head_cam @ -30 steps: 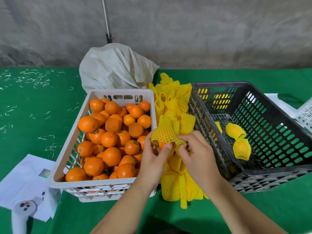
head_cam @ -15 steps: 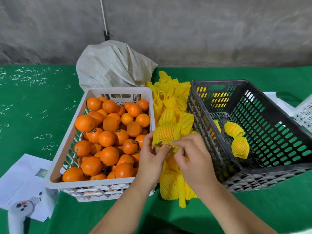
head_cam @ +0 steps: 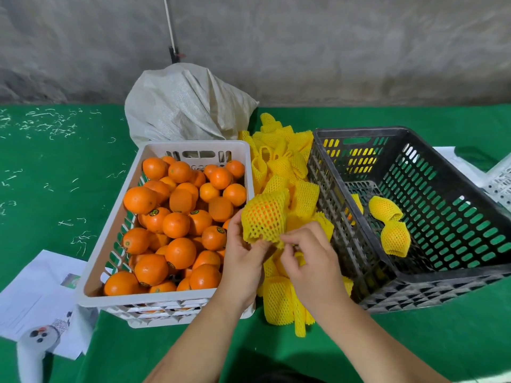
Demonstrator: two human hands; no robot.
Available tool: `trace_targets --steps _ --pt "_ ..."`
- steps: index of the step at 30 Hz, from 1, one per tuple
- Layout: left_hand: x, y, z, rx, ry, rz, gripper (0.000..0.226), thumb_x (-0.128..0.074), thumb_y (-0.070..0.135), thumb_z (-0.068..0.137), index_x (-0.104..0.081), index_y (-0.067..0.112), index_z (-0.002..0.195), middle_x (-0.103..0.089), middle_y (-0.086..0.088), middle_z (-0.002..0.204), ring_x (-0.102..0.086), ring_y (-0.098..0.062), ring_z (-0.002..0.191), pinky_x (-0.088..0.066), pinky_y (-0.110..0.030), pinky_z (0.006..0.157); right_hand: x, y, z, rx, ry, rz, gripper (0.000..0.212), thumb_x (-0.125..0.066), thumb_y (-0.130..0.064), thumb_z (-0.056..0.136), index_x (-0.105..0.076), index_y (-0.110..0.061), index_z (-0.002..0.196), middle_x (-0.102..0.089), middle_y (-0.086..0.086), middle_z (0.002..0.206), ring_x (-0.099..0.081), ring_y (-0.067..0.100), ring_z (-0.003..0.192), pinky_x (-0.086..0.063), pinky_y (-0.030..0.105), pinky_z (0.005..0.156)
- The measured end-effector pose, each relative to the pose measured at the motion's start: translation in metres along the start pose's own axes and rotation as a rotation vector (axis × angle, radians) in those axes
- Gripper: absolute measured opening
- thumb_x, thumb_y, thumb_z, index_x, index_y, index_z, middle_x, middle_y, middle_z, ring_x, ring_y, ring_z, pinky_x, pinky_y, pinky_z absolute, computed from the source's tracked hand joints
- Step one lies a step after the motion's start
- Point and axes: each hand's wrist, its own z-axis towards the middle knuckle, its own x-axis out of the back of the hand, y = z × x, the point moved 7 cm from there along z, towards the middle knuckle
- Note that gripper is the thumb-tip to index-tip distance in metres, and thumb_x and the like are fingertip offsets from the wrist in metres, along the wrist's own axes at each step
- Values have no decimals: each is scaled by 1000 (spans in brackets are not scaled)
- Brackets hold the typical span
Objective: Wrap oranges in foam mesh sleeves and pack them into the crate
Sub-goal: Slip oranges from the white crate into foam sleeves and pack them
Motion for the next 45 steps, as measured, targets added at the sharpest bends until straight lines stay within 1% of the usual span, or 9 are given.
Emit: trace_targets --steps 6,12,19,22,25,31,38,42,45 --pt "-5 11 -8 -122 -8 203 77 -79 0 84 -46 28 147 -64 -8 137 -66 -31 121 -59 -43 96 -12 14 -3 -608 -39 628 58 -72 -51 78 -44 -36 127 -57 -9 126 -62 8 113 -55 28 90" --pt "-24 12 -22 -182 -63 481 74 -83 3 86 -45 44 134 -59 15 121 -69 -22 84 -63 -44 77 -18 38 -4 -942 -59 1082 68 -80 -21 86 -47 -27 145 -67 5 134 -70 29 113 -49 58 103" --pt "26 36 -3 -273 -17 884 40 -65 29 103 -47 40 137 -58 14 129 -65 -11 111 -54 -21 82 110 140 20 -820 208 -139 99 -84 -26 84 -16 -37 154 -26 5 153 -42 31 131 -43 55 109" --pt "58 22 27 25 -107 1445 44 -63 27 101 -52 29 144 -56 -2 141 -52 -28 130 -46 -40 105 99 171 9 -981 59 -164 96 -72 -42 91 -5 -34 160 -5 6 165 -32 42 142 -38 59 112" --pt "58 -4 26 358 -389 1859 56 -59 43 99 -42 45 153 -39 8 157 -28 -34 139 -29 -45 112 83 161 20 -763 -114 -350 93 -64 -52 94 -3 -30 161 3 9 169 -16 41 152 -34 56 117" --pt "52 -13 15 718 -662 2151 51 -50 14 104 -47 37 149 -36 -9 152 -28 -39 138 -31 -42 106 57 114 24 -181 -344 -930 69 -65 -44 91 -40 -18 151 -34 20 153 -39 40 136 -43 51 106" --pt "48 -27 17 746 -777 2303 53 -41 33 112 -36 15 161 -26 -12 169 -21 -32 157 -18 -43 125 23 95 -11 260 -640 -1060 37 -67 -32 85 -71 -6 110 -59 23 130 -52 44 125 -37 56 112" --pt "47 -29 20 761 -954 2480 56 -40 41 111 -29 30 164 -31 -3 168 -24 -32 156 -23 -49 126 3 119 -45 107 -1024 -1184 29 -55 -26 94 -75 -11 109 -52 18 137 -38 41 137 -11 54 124" --pt "31 -19 21 488 -981 2475 50 -47 35 109 -37 26 157 -51 -3 151 -49 -31 138 -44 -44 110 -4 137 -58 1 -1195 -1231 25 -58 -18 95 -68 -13 117 -50 14 139 -35 37 136 -15 49 121"
